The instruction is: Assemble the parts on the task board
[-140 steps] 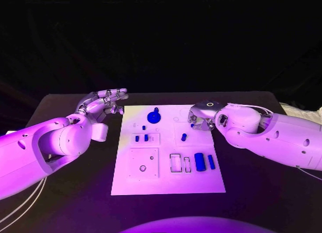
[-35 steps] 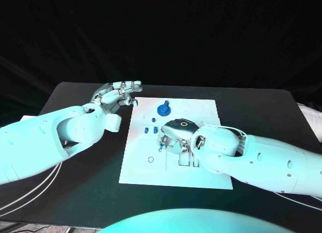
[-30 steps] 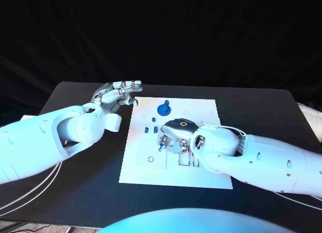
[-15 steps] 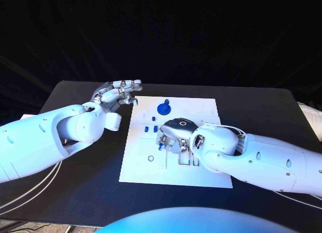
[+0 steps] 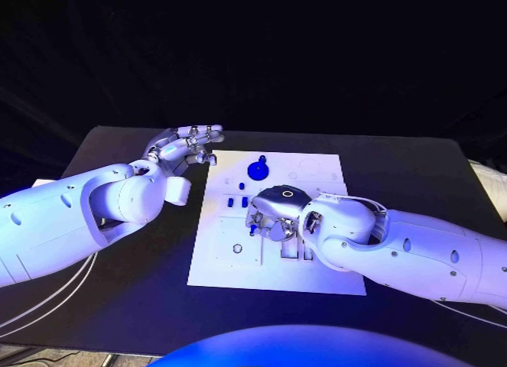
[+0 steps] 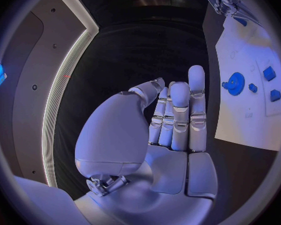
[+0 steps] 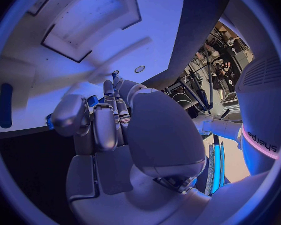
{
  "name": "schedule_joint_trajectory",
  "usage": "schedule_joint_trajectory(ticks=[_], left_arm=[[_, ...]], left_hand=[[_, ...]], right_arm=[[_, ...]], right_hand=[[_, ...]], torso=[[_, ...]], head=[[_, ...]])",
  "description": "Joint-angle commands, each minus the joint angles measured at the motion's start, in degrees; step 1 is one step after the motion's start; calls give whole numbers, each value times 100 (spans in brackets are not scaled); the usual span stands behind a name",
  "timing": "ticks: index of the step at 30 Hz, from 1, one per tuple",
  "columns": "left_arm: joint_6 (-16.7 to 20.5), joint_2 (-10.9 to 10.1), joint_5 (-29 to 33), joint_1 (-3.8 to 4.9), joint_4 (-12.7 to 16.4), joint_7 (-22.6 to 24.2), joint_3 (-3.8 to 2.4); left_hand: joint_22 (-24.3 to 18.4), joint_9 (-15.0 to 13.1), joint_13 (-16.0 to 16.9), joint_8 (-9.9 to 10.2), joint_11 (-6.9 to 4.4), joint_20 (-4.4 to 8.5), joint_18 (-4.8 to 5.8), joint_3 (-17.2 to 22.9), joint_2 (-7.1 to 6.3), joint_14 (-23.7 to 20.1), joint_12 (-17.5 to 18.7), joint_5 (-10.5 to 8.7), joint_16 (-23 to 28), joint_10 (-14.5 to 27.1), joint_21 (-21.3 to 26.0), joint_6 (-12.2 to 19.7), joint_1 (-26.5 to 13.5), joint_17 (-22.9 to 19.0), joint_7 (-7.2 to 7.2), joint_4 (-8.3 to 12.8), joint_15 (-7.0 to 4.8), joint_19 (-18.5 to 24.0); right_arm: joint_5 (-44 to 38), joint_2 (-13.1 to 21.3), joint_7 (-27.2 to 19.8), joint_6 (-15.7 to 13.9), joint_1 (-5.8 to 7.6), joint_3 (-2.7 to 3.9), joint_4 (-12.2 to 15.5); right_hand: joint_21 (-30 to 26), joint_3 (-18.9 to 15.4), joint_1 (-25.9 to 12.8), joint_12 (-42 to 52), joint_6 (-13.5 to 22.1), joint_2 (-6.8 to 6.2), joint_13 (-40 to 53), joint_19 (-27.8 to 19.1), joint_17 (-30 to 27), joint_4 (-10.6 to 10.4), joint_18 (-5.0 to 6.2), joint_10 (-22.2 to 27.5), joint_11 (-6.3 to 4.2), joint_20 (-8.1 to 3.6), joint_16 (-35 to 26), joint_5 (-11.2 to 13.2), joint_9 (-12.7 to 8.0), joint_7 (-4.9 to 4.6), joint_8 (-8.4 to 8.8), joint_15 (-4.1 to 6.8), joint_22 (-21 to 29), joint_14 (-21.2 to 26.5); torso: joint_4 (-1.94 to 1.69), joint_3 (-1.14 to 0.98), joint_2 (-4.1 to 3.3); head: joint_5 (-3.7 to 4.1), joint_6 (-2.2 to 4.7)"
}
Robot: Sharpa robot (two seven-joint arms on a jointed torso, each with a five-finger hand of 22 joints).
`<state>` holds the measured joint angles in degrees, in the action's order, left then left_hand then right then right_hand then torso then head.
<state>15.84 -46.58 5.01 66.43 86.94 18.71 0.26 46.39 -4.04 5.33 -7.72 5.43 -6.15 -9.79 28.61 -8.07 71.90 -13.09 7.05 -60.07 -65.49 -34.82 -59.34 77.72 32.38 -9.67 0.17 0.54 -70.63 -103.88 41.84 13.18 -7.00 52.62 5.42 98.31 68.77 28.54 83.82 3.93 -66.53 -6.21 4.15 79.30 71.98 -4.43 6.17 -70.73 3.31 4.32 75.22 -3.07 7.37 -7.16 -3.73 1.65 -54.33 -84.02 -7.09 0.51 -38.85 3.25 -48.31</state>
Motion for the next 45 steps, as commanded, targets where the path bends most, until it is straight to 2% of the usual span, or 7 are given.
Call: schedule_joint_trajectory(ticks=[1, 25, 27, 30, 33, 40, 45], left_arm=[[-116, 10, -33, 2, 9, 11, -4], [-134, 6, -36, 2, 6, -7, -4], [-133, 6, -36, 2, 6, -8, -4], [-139, 9, -36, 2, 3, -15, -4], [-146, 14, -36, 2, -1, -25, -4], [-157, 18, -48, 2, -6, -42, -3], [-170, 19, -55, 2, -9, -49, -3]], left_hand=[[-5, 6, 8, -36, 3, 2, -65, -34, 28, -46, -19, -12, 25, 30, 33, 18, 14, -5, -24, -9, -5, 32], [-10, 6, 9, -38, 5, 0, -64, -44, 30, -55, -27, -13, 32, 38, 40, 22, 15, -21, -26, -6, -2, 34], [-10, 6, 9, -38, 5, 0, -64, -44, 30, -55, -27, -13, 32, 38, 40, 22, 15, -21, -26, -6, -2, 34], [-10, 6, 9, -38, 5, 0, -64, -44, 30, -55, -27, -13, 32, 38, 40, 22, 15, -21, -26, -6, -2, 34], [-10, 6, 9, -38, 5, 0, -64, -44, 30, -55, -27, -13, 32, 38, 40, 22, 15, -21, -26, -6, -2, 34], [-10, 6, 9, -38, 5, 0, -64, -44, 30, -55, -27, -13, 32, 38, 40, 22, 15, -21, -26, -6, -2, 34], [-15, 6, 10, -43, 4, -1, -65, -48, 43, -65, -38, -10, 39, 47, 50, 24, 29, -37, -25, 5, -2, 36]], right_arm=[[-94, -7, 22, 235, -23, -26, -8], [-183, -4, 126, 317, -25, -37, 37], [-189, -11, 177, 332, -25, -41, 29], [-195, -25, 304, 364, -24, -51, 7], [-196, -39, 379, 369, -24, -63, -14], [-188, -54, 407, 328, -23, -86, -13], [-161, -20, 410, 192, -23, -91, 13]], right_hand=[[-16, 1, -20, 11, -7, 22, 5, 17, -4, 31, 31, -29, 25, 9, -10, -40, 10, -19, -17, -28, 1, -286], [-19, -18, -104, -12, 32, 2, -6, 12, -4, 49, 32, 4, 43, 22, -4, -41, 7, -35, -1, -44, 4, -284], [-43, -27, -204, -51, 199, -38, -42, -7, -16, 30, 34, 188, 94, 47, -10, -39, -31, -86, 31, -94, 37, -279], [-185, -117, -451, -24, 768, -198, -55, -107, -85, -46, 65, 591, 219, 124, -60, -7, -175, -226, 30, -209, 232, -251], [-348, -282, -570, 1, 1163, -298, -48, -214, -230, -68, 114, 855, 260, 158, -178, 12, -287, -235, 28, -230, 460, -191], [-434, -391, -573, 41, 1223, -282, -42, -261, -315, -55, 133, 1005, 265, 171, -244, 4, -314, -227, 8, -230, 574, -157], [-436, -424, -578, 104, 1180, -240, -31, -254, -309, -64, 133, 980, 260, 168, -232, 1, -311, -225, -9, -224, 571, -162]], torso=[[-2, 1, -1], [3, 1, 2], [5, 1, 3], [0, 4, 3], [1, 3, 2], [2, 0, 3], [-1, -2, 2]], head=[[-1, -4], [-8, -22], [-10, -20], [-5, -17], [-1, -15], [-1, -11], [8, -5]])
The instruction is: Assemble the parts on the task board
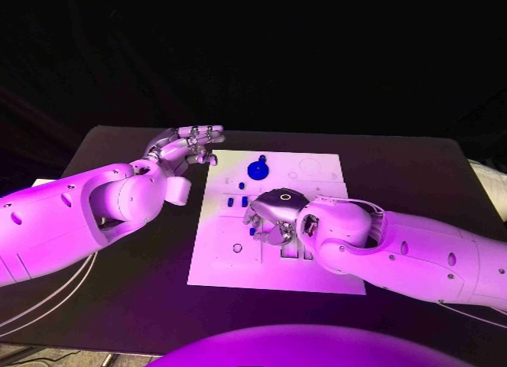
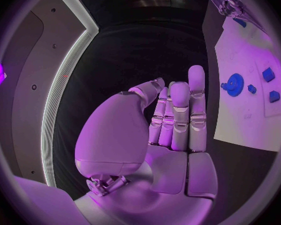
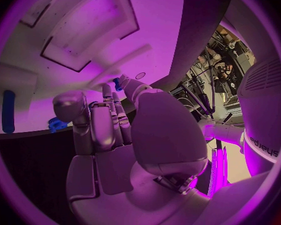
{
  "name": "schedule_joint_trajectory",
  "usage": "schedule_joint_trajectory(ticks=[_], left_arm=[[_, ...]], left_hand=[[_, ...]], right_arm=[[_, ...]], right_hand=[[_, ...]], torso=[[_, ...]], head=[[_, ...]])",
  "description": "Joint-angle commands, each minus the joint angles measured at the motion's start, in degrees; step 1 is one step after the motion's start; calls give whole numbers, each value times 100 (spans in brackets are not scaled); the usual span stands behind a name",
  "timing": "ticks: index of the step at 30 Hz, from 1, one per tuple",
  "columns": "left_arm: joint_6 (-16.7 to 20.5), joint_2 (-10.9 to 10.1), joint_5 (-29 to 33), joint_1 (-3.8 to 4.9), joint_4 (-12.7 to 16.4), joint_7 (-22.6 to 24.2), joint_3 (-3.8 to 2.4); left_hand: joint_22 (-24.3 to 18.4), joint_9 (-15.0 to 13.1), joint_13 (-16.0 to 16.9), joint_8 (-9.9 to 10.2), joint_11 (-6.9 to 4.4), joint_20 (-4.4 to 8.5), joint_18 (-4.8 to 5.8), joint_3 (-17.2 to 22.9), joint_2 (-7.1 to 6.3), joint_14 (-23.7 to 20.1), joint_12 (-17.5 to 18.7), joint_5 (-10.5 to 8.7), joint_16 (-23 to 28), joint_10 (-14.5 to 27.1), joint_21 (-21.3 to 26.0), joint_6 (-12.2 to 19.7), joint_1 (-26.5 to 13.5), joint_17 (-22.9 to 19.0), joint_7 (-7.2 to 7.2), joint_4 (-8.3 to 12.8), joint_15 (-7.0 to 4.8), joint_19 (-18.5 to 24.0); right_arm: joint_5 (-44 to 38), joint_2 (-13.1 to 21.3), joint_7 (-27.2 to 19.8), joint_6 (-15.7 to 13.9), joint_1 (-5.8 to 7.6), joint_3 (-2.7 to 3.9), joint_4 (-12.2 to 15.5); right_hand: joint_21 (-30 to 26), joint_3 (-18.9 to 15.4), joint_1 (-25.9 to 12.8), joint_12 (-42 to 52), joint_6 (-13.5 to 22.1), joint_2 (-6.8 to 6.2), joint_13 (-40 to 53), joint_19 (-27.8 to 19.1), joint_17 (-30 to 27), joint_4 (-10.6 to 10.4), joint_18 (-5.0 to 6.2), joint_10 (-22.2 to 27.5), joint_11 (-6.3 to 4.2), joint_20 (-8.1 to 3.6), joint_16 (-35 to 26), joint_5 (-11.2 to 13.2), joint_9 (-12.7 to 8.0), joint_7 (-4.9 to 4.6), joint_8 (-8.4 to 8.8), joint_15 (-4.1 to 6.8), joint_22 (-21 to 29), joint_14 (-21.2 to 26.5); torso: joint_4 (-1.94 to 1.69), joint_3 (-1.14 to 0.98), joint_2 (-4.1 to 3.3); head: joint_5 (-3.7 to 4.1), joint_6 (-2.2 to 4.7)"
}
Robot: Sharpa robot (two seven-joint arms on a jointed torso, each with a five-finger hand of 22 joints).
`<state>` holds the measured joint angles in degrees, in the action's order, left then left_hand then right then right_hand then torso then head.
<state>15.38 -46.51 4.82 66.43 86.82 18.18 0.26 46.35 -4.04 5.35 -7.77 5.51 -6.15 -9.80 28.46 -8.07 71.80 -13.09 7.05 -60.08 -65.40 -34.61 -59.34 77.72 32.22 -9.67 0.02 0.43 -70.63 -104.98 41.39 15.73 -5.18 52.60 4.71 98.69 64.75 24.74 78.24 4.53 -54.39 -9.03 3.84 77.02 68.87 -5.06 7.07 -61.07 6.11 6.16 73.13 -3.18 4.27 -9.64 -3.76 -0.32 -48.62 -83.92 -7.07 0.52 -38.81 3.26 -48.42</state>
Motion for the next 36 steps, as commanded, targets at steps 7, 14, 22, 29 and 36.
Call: schedule_joint_trajectory(ticks=[7, 14, 22, 29, 36], left_arm=[[-142, 5, -54, 2, 2, 0, -3], [-156, -4, -68, 2, 13, -5, -3], [-183, 14, -103, 2, -3, -13, -2], [-209, 21, -123, 0, -15, -30, 3], [-234, 32, -152, -4, -19, -39, 6]], left_hand=[[-16, 6, 10, -43, -6, 0, -66, -28, 63, -61, -49, -5, 40, 45, 36, 24, 54, -28, -24, 36, 7, 36], [-16, 6, 10, -43, -6, 0, -66, -28, 63, -61, -49, -5, 40, 45, 36, 24, 54, -28, -24, 36, 7, 36], [-16, 6, 10, -43, -6, 0, -66, -28, 63, -61, -49, -5, 40, 45, 36, 24, 54, -28, -24, 36, 7, 36], [-18, 6, 11, -46, -5, 1, -66, -27, 70, -66, -56, -5, 44, 49, 39, 25, 63, -38, -25, 44, 7, 36], [-18, 6, 11, -47, -6, 1, -66, -28, 70, -70, -58, -5, 49, 50, 40, 26, 67, -48, -25, 48, 6, 36]], right_arm=[[73, 301, 150, -288, -3, 19, 155], [393, 847, 201, -367, 224, 157, 375], [389, 1312, 200, -315, 406, 210, 440], [254, 1435, 205, -13, 414, 215, 375], [174, 1391, 239, 229, 402, 206, 296]], right_hand=[[15, -84, 12, 184, -176, 85, 6, 30, 46, 16, 27, -68, -41, -24, 33, -5, 12, 40, -38, -8, -74, -208], [55, -267, -59, 160, -192, -16, -23, 90, -42, -1, 16, 97, -57, -17, -30, -14, -6, 79, -1, 4, -127, -201], [24, -869, 8, 107, -35, -49, -13, 109, -48, -77, 18, 484, -72, -63, -17, 12, -37, 158, 14, 58, -96, -217], [-9, -1061, 172, 162, -65, 34, -9, 106, -67, -111, 24, 548, -87, -103, -24, 6, -30, 194, 4, 111, -61, -220], [-40, -1080, 329, 301, -127, 162, 9, 101, -84, -93, 21, 420, -110, -101, -32, 2, -24, 235, -5, 89, -31, -220]], torso=[[8, -4, -1], [13, 1, 4], [50, 2, 2], [35, -2, 3], [20, 0, -3]], head=[[33, 44], [89, 100], [107, 155], [120, 158], [126, 162]])
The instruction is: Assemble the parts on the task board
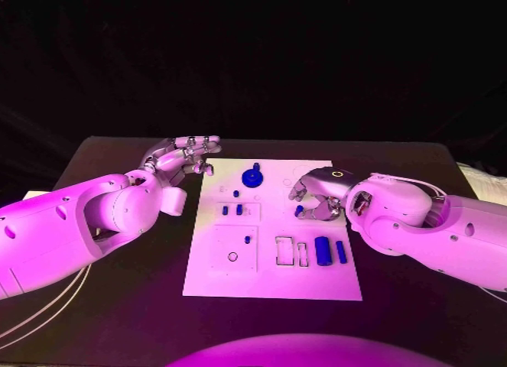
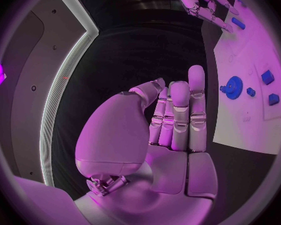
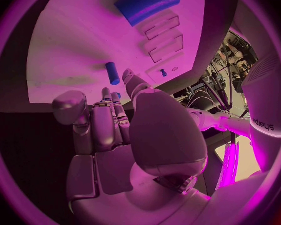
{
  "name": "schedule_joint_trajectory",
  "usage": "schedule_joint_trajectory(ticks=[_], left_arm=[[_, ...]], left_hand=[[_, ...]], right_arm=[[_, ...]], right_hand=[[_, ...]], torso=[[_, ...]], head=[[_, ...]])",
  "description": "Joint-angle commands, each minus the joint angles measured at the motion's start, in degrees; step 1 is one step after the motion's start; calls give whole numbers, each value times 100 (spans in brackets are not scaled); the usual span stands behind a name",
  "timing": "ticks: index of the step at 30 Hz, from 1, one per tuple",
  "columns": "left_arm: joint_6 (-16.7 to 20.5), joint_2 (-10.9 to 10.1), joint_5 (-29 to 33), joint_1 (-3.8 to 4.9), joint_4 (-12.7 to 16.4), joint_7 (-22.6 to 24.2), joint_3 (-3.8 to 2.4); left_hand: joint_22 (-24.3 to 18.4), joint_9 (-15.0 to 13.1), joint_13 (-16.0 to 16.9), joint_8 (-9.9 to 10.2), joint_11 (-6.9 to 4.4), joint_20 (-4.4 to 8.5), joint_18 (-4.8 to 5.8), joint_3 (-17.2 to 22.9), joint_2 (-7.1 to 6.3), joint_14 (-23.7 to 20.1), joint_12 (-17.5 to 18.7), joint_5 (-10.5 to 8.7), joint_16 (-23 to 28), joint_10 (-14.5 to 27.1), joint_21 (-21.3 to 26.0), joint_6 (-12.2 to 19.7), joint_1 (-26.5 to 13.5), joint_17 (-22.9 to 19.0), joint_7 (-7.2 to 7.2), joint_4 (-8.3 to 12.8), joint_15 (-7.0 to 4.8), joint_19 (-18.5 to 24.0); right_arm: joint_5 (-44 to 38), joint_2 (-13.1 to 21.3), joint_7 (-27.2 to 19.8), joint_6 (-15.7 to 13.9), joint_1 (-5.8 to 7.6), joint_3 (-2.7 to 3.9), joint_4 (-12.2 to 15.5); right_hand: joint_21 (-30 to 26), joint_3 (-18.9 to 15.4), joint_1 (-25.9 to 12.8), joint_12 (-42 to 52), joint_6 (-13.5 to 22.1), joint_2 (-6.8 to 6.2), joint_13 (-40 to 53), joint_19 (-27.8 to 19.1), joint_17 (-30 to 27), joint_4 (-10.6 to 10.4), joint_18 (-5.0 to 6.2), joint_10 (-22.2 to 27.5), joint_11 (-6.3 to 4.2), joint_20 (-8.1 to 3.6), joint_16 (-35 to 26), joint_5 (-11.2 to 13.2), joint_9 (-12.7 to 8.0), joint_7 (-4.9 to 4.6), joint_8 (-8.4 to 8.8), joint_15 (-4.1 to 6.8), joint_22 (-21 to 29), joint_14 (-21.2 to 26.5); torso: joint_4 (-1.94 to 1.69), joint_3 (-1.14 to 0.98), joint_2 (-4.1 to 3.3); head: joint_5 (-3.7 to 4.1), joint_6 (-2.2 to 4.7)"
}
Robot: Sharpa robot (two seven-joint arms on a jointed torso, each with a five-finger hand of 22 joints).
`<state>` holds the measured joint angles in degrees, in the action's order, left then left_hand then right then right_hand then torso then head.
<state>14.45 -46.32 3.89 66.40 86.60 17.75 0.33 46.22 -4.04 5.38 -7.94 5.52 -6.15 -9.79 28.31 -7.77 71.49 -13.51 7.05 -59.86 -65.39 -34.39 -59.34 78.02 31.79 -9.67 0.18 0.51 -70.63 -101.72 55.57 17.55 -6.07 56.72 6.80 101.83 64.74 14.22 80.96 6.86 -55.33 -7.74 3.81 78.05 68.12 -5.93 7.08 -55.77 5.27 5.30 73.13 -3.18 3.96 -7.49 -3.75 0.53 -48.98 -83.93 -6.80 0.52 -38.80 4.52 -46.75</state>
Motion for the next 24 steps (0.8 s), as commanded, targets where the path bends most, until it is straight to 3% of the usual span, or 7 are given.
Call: schedule_joint_trajectory(ticks=[1, 5, 11, 24], left_arm=[[-141, 13, -62, -2, 3, 3, -2], [-145, 8, -67, -5, 3, 1, -2], [-147, 4, -69, -6, 5, -3, -1], [-151, 1, -70, -7, -2, -12, -1]], left_hand=[[-5, 6, 8, -30, -6, 1, -67, -12, 40, -39, -17, -5, 27, 49, 18, 26, 37, -5, -25, 32, -2, 36], [-5, 6, 8, -30, -6, 1, -67, -12, 40, -39, -17, -5, 27, 49, 18, 26, 37, -5, -25, 32, -2, 36], [-5, 6, 8, -30, -6, 1, -67, -12, 40, -39, -17, -5, 27, 49, 18, 26, 37, -5, -25, 32, -2, 36], [-5, 6, 8, -30, -6, 1, -67, -12, 40, -39, -17, -5, 27, 49, 18, 26, 37, -5, -25, 32, -2, 36]], right_arm=[[-162, -38, 61, 325, -13, -4, -27], [-206, -78, 73, 340, -29, -11, -59], [-241, -99, 93, 406, -41, -15, -90], [-349, -107, 126, 346, -44, -16, -93]], right_hand=[[-41, -21, 69, 101, -58, 56, 15, 0, -15, -8, 19, -156, -29, -10, -35, 1, 9, 11, -11, -2, 5, -218], [-39, 85, 142, 244, -234, 189, 13, 14, -47, -18, 19, -403, -51, 2, -56, 11, 28, -22, -49, -3, -1, -211], [-25, 284, 209, 336, -528, 283, -3, 35, -77, -33, 17, -718, -73, -1, -75, 14, 60, -32, -122, 2, -22, -205], [-25, 421, 228, 290, -649, 244, -18, 46, -104, -26, 18, -852, -98, -24, -93, 14, 59, -17, -120, 22, -21, -200]], torso=[[-8, 0, -5], [-1, 6, -2], [5, 7, 3], [4, 6, 3]], head=[[-2, -5], [-9, -14], [-24, -32], [-22, -37]])
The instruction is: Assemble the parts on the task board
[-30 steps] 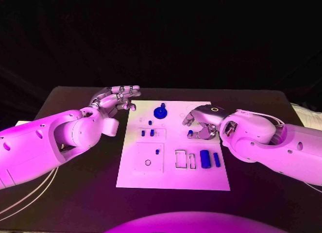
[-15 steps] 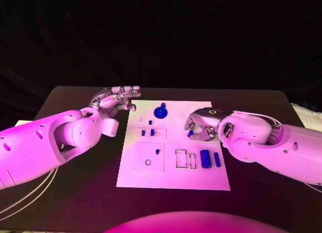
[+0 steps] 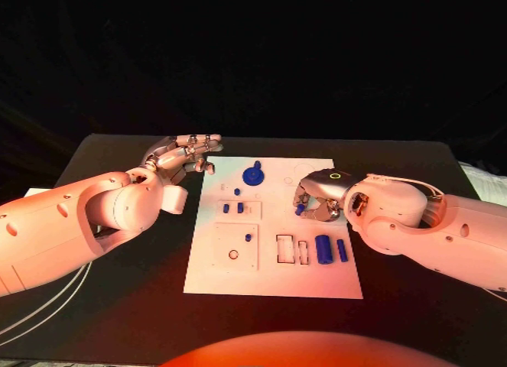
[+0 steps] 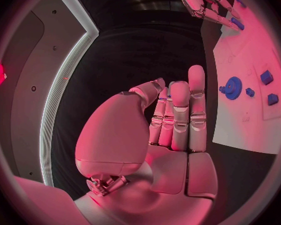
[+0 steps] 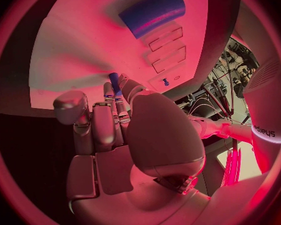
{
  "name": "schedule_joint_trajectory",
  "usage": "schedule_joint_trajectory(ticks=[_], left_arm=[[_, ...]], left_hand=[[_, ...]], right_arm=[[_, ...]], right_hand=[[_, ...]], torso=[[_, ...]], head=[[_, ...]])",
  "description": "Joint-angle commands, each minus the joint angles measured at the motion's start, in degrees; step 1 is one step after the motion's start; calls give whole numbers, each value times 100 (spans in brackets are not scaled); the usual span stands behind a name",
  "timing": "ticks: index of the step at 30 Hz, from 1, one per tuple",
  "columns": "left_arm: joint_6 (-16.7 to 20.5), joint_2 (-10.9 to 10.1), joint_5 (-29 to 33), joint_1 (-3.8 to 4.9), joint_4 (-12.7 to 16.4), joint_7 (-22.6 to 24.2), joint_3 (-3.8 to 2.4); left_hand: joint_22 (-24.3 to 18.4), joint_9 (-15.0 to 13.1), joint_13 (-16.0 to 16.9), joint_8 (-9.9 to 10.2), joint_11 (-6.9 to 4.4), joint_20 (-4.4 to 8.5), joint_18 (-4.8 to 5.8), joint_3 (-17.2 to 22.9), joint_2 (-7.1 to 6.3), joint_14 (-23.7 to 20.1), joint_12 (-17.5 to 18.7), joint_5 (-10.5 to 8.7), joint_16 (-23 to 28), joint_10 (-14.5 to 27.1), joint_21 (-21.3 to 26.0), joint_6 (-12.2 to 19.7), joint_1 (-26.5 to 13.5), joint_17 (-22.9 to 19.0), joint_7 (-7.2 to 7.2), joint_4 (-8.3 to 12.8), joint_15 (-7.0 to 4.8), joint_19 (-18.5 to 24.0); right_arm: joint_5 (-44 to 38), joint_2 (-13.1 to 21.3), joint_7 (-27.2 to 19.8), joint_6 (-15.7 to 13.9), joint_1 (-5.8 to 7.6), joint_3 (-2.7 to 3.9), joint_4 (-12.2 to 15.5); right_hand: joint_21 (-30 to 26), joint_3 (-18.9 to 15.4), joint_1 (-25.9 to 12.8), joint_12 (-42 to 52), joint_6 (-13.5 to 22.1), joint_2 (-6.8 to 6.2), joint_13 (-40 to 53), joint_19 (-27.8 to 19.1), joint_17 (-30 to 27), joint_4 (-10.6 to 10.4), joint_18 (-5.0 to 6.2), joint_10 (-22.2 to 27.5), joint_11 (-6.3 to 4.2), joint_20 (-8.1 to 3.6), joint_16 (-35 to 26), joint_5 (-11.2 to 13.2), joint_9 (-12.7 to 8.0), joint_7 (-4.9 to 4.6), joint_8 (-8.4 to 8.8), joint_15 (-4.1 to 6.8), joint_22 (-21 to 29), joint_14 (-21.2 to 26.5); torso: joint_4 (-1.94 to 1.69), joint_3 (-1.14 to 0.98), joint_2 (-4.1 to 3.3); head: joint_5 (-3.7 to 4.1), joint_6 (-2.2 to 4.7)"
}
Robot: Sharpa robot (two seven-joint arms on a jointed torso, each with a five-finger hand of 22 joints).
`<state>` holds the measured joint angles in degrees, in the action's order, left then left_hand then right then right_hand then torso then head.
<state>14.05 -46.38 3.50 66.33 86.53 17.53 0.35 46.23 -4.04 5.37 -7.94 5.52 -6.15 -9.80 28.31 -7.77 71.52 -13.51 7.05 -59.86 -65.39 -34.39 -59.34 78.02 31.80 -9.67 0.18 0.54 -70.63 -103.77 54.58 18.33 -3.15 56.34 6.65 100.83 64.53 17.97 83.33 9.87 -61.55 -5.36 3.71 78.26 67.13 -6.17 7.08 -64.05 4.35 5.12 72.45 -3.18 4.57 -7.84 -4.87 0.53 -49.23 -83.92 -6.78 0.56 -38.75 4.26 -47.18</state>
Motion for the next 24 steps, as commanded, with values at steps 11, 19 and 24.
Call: schedule_joint_trajectory(ticks=[11, 19, 24], left_arm=[[-116, 10, -31, -1, 3, 0, -3], [-118, 10, -31, -2, 2, -9, -3], [-120, 7, -31, -2, 0, -12, -3]], left_hand=[[-8, 7, 10, -33, -4, 1, -66, -15, 42, -51, -24, -5, 34, 57, 23, 29, 47, -22, -27, 43, -4, 37], [-8, 7, 10, -33, -4, 1, -66, -15, 42, -51, -24, -5, 34, 57, 23, 29, 47, -22, -27, 43, -4, 37], [-8, 7, 10, -33, -4, 1, -66, -15, 42, -51, -24, -5, 34, 57, 23, 29, 47, -22, -27, 43, -4, 37]], right_arm=[[-14, -19, -100, -342, -6, 0, 44], [157, -20, -131, -602, -6, 0, 44], [181, 26, -114, -649, -7, 2, 94]], right_hand=[[96, 349, 63, -7, -355, 169, 21, 90, 46, 21, -5, -374, -90, -54, 24, 31, 52, 80, -115, 87, -142, -220], [167, 486, -28, -65, -498, 224, 27, 134, 100, 6, -22, -596, -142, -105, 80, 31, 100, 132, -163, 129, -238, -241], [171, 509, -42, -80, -527, 228, 29, 136, 99, 11, -23, -645, -155, -115, 81, 29, 114, 145, -175, 139, -242, -242]], torso=[[4, -1, -3], [-4, 6, 3], [4, 6, 10]], head=[[12, 2], [29, -3], [29, 7]])
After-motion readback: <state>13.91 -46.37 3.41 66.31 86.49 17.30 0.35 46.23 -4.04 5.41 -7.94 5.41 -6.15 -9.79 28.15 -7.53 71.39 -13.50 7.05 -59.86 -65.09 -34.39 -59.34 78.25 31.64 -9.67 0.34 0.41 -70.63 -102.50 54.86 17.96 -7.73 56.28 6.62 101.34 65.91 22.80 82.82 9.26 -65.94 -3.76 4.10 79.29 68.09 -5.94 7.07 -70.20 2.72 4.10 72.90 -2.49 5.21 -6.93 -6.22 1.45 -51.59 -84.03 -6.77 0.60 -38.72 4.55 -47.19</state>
